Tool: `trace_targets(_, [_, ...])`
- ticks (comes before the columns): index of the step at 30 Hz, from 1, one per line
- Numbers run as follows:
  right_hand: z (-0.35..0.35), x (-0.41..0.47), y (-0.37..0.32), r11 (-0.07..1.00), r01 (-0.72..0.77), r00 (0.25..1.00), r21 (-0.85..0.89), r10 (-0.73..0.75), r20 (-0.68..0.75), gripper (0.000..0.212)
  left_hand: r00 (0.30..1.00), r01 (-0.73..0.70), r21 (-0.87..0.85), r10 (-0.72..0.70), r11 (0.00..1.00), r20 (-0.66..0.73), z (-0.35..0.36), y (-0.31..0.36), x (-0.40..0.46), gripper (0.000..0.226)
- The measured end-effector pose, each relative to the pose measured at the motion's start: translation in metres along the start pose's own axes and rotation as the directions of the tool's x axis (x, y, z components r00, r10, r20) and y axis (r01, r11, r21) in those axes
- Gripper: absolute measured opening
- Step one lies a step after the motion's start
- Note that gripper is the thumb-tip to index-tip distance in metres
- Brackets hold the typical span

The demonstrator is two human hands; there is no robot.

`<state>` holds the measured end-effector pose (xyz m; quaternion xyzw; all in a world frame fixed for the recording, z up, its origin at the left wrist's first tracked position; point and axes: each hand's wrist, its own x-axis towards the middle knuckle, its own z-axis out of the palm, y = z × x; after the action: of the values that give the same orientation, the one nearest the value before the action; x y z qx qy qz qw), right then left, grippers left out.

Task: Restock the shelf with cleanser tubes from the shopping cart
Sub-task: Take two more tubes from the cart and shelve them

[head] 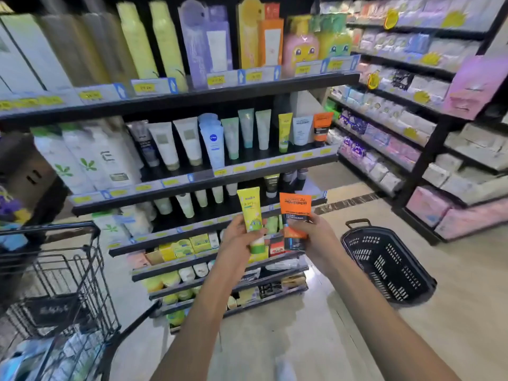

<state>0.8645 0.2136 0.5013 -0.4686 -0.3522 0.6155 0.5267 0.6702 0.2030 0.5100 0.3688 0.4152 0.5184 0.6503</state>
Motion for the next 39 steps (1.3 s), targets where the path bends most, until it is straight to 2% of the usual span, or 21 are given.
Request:
trace_targets(5, [-0.037,0.037,-0.028,1.000,0.009,1.000,-0.009,-0.009,-0.024,0.045,0.999,-0.036,0.064,0.037,0.997,-0.011,0.037,-0.006,0.057,0.040])
trace_targets(9, [-0.058,0.072,-0.058,0.997,0.028,1.000,-0.070,-0.029,-0.010,0.044,0.996,-0.084,0.120,0.087,0.989,-0.017,0.062,-0.004,0.105,0.040])
trace_targets(22, [-0.105,0.180,-0.119,0.990,0.106,0.994,-0.094,-0.107,-0.003,0.052,0.965,-0.209,0.278,0.244,0.937,-0.096,0.126,0.022,0.218,0.041])
trace_targets(26, [-0.114,0.204,-0.130,0.987,0.113,0.993,-0.112,-0.108,0.047,0.049,0.941,-0.234,0.399,0.310,0.887,-0.138,0.135,0.032,0.249,0.044])
trace_targets(31, [-0.121,0.234,-0.151,0.985,0.118,0.989,-0.128,-0.105,0.104,0.041,0.875,-0.247,0.590,0.438,0.769,-0.204,0.147,0.048,0.282,0.038])
trace_targets(37, [-0.129,0.261,-0.164,0.982,0.110,0.989,-0.151,-0.093,0.119,0.055,0.849,-0.178,0.712,0.472,0.680,-0.239,0.152,0.047,0.317,0.037])
trace_targets(39, [-0.136,0.270,-0.170,0.982,0.118,0.985,-0.147,-0.097,0.142,0.053,0.838,-0.140,0.740,0.477,0.658,-0.265,0.154,0.043,0.328,0.035])
